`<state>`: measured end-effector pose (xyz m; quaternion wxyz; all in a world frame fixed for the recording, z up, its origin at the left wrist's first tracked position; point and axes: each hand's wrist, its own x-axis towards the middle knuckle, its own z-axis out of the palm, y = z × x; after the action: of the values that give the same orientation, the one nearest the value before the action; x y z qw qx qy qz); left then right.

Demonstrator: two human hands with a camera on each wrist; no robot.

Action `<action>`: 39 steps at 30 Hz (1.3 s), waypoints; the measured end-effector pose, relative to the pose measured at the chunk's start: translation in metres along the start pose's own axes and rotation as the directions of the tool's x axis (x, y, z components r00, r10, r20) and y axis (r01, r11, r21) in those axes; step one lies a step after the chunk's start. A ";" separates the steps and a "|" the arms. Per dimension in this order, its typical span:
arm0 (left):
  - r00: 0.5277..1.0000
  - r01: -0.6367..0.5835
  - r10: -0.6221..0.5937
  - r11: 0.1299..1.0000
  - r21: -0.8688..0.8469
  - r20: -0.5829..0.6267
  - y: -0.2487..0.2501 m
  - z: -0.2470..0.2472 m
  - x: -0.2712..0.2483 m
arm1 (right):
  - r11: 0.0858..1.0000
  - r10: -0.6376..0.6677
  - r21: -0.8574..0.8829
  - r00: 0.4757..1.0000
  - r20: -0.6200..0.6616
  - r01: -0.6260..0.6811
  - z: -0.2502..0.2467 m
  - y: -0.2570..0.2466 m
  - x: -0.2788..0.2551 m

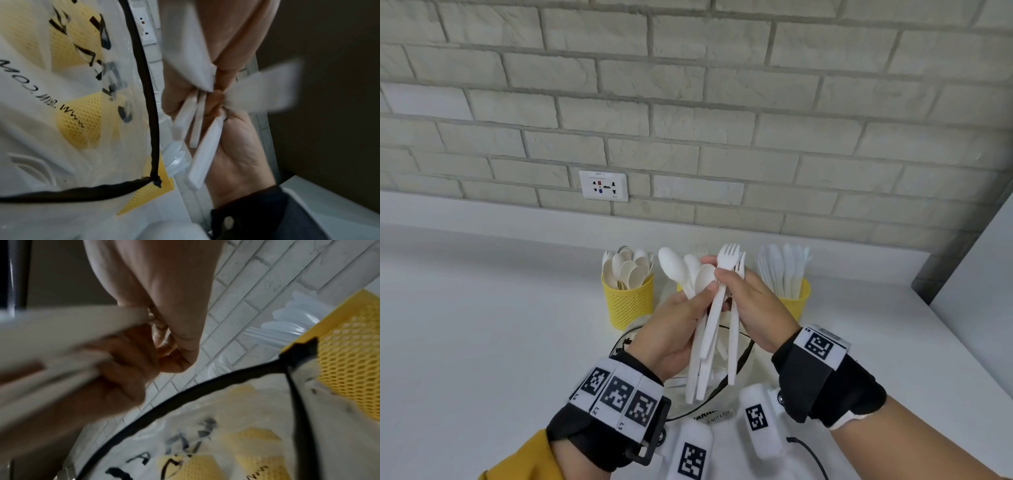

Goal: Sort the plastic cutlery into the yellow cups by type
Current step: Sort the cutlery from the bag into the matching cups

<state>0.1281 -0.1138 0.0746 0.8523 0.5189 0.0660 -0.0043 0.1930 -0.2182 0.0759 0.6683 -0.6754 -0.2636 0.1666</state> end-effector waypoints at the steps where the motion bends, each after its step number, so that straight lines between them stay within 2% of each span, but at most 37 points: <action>1: 1.000 -0.012 0.013 1.000 0.008 -0.023 -0.001 -0.001 0.001 | 1.000 0.006 -0.004 1.000 -0.011 -0.006 0.000 -0.003 0.000; 4: 0.987 -0.046 0.047 0.999 0.007 -0.155 -0.004 -0.006 0.005 | 0.999 -0.026 0.039 0.998 -0.061 0.029 -0.001 -0.011 0.000; 7: 0.957 -0.096 0.075 0.994 -0.060 -0.282 0.001 -0.017 0.008 | 0.978 -0.070 0.176 0.969 -0.239 0.114 -0.017 -0.021 0.012; 8: 0.946 -0.128 0.099 0.989 -0.076 -0.310 0.004 -0.021 0.008 | 0.974 -0.099 0.159 0.938 -0.333 0.159 -0.026 -0.022 0.019; 10: 0.928 -0.196 0.155 0.977 -0.088 -0.339 0.010 -0.027 0.007 | 0.965 -0.210 0.026 0.831 -0.515 0.260 -0.040 -0.025 0.034; 11: 0.921 -0.228 0.186 0.970 -0.085 -0.342 0.014 -0.029 0.007 | 0.953 -0.266 -0.039 0.772 -0.577 0.300 -0.043 -0.026 0.041; 13: 0.908 -0.281 0.240 0.957 -0.072 -0.343 0.020 -0.032 0.007 | 0.928 -0.339 -0.110 0.686 -0.643 0.356 -0.044 -0.028 0.053; 15: 0.893 -0.326 0.288 0.944 -0.055 -0.347 0.025 -0.035 0.008 | 0.902 -0.386 -0.122 0.645 -0.660 0.414 -0.038 -0.029 0.064; 16: 0.885 -0.348 0.310 0.936 -0.049 -0.348 0.027 -0.037 0.009 | 0.889 -0.402 -0.110 0.642 -0.653 0.445 -0.033 -0.029 0.070; 18: 0.872 -0.374 0.339 0.927 -0.031 -0.353 0.031 -0.041 0.009 | 0.867 -0.420 -0.063 0.657 -0.627 0.494 -0.022 -0.030 0.080; 21: 0.858 -0.397 0.373 0.918 0.006 -0.352 0.034 -0.048 0.010 | 0.850 -0.437 0.009 0.714 -0.547 0.527 -0.005 -0.026 0.092; 23: 0.854 -0.401 0.383 0.916 0.025 -0.352 0.034 -0.052 0.010 | 0.877 -0.447 -0.055 0.766 -0.463 0.478 0.003 -0.015 0.095; 26: 0.853 -0.396 0.384 0.917 0.042 -0.355 0.034 -0.056 0.010 | 0.929 -0.364 -0.186 0.875 -0.320 0.319 0.006 0.009 0.097; 28: 0.851 -0.398 0.388 0.916 0.048 -0.353 0.034 -0.058 0.010 | 0.906 -0.303 -0.365 0.929 -0.212 0.212 0.001 0.023 0.102; 30: 0.849 -0.400 0.394 0.915 0.059 -0.353 0.035 -0.060 0.011 | 0.811 -0.307 -0.560 0.938 -0.161 0.169 -0.005 0.031 0.106; 32: 0.845 -0.394 0.396 0.915 0.083 -0.358 0.035 -0.063 0.012 | 0.812 -0.358 -0.552 0.909 -0.213 0.190 -0.010 0.030 0.107; 34: 0.844 -0.396 0.399 0.914 0.085 -0.358 0.035 -0.064 0.013 | 0.827 -0.441 -0.488 0.861 -0.255 0.279 -0.011 0.023 0.103; 36: 0.844 -0.396 0.402 0.913 0.093 -0.355 0.036 -0.064 0.013 | 0.758 -0.492 -0.570 0.852 -0.180 0.317 -0.010 0.021 0.099; 38: 0.839 -0.403 0.410 0.910 0.099 -0.358 0.039 -0.066 0.013 | 0.571 -0.437 -0.786 0.898 -0.048 0.236 -0.009 0.025 0.098; 39: 0.833 -0.410 0.415 0.907 0.096 -0.365 0.041 -0.067 0.013 | 0.455 -0.346 -0.873 0.938 0.007 0.175 -0.009 0.028 0.097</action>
<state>0.1364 -0.0342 0.0792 0.8006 0.5177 0.1154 0.2787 0.2807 -0.1686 0.0606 0.2782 -0.8805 -0.3530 -0.1506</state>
